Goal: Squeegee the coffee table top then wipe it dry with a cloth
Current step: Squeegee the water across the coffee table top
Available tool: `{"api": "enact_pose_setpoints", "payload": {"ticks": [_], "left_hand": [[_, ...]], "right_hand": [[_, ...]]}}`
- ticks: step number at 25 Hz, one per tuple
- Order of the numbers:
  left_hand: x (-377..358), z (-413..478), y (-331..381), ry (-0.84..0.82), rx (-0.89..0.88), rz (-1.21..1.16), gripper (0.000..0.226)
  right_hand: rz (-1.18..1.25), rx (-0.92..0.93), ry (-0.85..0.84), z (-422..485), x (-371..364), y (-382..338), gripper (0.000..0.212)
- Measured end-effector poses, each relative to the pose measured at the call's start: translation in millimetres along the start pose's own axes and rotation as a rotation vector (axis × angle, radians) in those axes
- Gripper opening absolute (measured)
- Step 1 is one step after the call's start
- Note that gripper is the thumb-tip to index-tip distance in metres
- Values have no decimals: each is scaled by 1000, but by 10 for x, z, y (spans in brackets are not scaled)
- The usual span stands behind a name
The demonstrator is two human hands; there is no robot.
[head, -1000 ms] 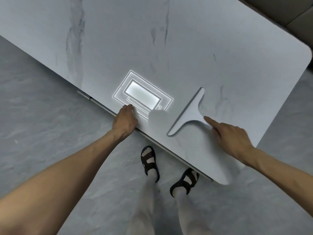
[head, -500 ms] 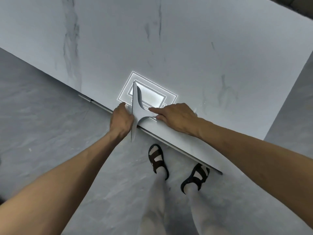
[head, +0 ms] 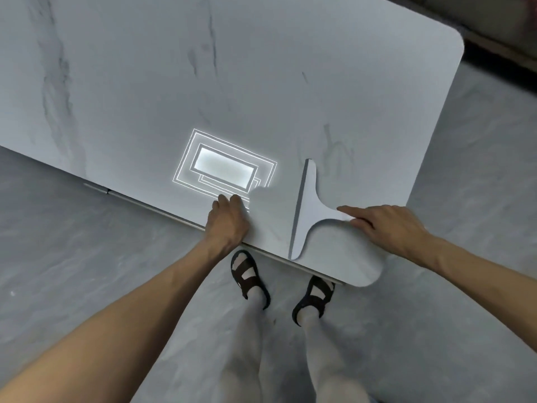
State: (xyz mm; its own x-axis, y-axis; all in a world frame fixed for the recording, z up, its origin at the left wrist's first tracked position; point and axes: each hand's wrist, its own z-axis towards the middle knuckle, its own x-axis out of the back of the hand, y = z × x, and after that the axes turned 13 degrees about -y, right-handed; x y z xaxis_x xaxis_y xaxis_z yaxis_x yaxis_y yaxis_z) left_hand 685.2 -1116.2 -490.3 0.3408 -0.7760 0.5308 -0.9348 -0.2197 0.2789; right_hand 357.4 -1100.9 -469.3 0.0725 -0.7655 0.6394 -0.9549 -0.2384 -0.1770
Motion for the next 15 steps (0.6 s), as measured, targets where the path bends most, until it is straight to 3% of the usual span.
{"api": "enact_pose_setpoints", "payload": {"ticks": [8, 15], "left_hand": [[-88, 49, 178, 11, 80, 50, 41], [-177, -45, 279, 50, -5, -28, 49]], "right_hand": [[-12, -2, 41, -382, 176, 546, 48], [-311, 463, -170, 155, 132, -57, 40]]}}
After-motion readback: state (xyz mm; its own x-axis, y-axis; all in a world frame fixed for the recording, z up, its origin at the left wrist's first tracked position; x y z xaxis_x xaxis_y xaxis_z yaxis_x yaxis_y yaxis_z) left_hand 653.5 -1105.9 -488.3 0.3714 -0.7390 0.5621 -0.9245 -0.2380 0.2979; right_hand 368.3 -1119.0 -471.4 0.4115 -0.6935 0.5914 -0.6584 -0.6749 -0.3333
